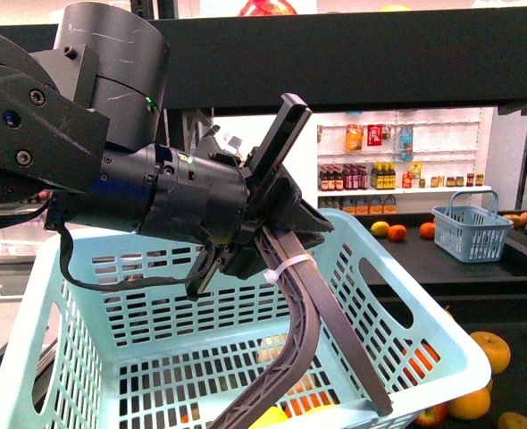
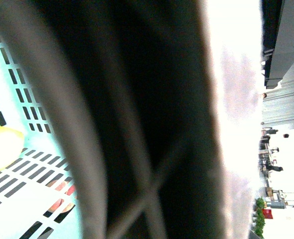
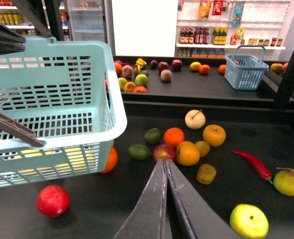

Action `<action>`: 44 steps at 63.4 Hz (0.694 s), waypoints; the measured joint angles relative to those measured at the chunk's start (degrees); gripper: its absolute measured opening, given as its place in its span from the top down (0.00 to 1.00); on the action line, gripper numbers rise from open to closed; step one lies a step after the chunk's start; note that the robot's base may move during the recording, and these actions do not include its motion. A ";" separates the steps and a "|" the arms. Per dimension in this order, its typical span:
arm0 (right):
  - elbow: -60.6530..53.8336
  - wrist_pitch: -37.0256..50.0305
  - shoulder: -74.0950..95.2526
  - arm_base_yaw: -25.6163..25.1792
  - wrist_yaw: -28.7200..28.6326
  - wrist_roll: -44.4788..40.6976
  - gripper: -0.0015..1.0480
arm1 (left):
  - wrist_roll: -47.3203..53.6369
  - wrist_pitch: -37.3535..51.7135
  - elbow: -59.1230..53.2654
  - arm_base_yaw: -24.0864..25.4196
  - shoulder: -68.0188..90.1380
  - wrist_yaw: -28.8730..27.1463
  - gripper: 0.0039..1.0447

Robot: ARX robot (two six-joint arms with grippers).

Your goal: Pick lemon from shelf

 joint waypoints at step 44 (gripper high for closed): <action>-1.01 0.11 -1.31 -0.07 -0.11 0.02 0.41 | -0.09 0.00 0.00 0.00 0.02 0.00 0.89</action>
